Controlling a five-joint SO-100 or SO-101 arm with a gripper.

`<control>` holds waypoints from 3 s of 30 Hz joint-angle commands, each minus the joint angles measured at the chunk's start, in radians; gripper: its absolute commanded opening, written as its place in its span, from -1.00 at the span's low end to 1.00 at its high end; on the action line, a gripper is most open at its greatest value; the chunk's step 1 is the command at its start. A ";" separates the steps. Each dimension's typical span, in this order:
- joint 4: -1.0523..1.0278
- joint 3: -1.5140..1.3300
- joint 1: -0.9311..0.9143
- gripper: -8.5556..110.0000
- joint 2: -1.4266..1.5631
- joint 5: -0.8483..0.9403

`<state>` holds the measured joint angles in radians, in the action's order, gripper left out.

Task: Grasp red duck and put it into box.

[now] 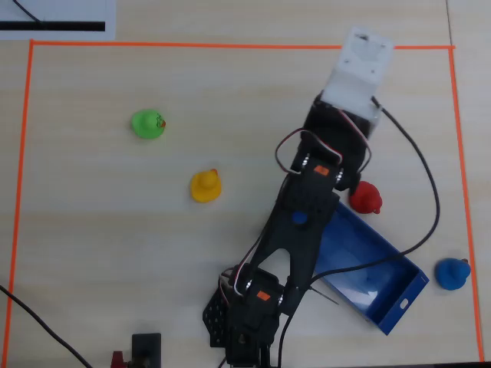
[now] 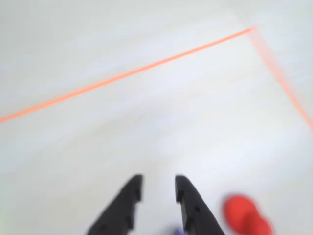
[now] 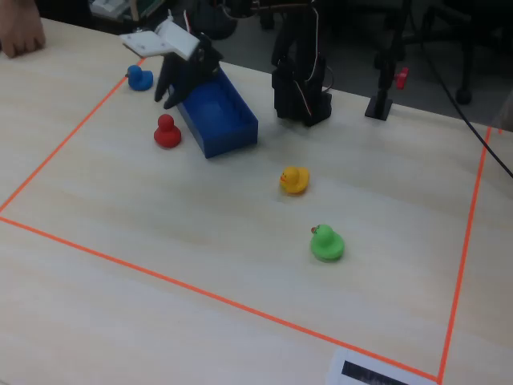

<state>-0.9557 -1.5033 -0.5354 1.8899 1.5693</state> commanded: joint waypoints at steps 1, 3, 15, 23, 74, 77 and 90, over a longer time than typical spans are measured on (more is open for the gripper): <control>0.067 0.094 -0.164 -0.56 -0.066 0.091; 0.097 0.104 -0.235 -0.54 -0.112 0.115; 0.310 -0.253 -0.503 -0.43 -0.158 0.333; 0.207 -0.365 -0.517 -0.44 -0.094 0.388; 0.138 -0.327 -0.526 -0.41 -0.310 0.437; 0.138 -0.325 -0.525 -0.41 -0.311 0.437; 0.169 -0.331 -0.532 -0.43 -0.328 0.449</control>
<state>-0.8130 -1.8530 -1.0569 1.5677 2.0126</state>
